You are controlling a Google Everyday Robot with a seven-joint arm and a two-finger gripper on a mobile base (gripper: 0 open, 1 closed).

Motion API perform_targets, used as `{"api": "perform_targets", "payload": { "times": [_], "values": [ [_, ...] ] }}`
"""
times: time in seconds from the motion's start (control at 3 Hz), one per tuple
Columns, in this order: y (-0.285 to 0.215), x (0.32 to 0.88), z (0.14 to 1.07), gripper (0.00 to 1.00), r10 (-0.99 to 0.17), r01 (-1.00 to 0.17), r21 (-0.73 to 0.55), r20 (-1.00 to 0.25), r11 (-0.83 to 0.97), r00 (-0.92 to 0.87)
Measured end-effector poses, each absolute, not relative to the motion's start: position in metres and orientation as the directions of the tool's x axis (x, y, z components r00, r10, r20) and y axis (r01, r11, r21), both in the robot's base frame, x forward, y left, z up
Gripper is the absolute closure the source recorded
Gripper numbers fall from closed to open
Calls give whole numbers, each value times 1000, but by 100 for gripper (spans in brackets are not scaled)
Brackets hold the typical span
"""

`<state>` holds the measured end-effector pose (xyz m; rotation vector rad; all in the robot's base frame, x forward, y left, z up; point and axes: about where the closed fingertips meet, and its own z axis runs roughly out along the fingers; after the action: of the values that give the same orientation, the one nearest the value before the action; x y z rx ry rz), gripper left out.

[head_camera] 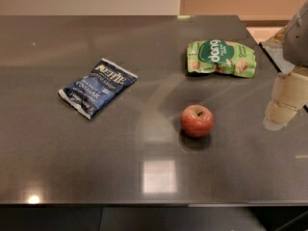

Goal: Move apple near blue chip bag

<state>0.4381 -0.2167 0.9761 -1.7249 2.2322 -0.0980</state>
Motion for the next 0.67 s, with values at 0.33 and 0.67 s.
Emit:
{"api": "perform_targets", "payload": {
  "times": [0.33, 0.67],
  "values": [
    [-217, 438, 976, 0, -953, -931, -245, -207, 270, -222],
    [-217, 438, 976, 0, -953, -931, -245, -207, 270, -222]
  ]
}}
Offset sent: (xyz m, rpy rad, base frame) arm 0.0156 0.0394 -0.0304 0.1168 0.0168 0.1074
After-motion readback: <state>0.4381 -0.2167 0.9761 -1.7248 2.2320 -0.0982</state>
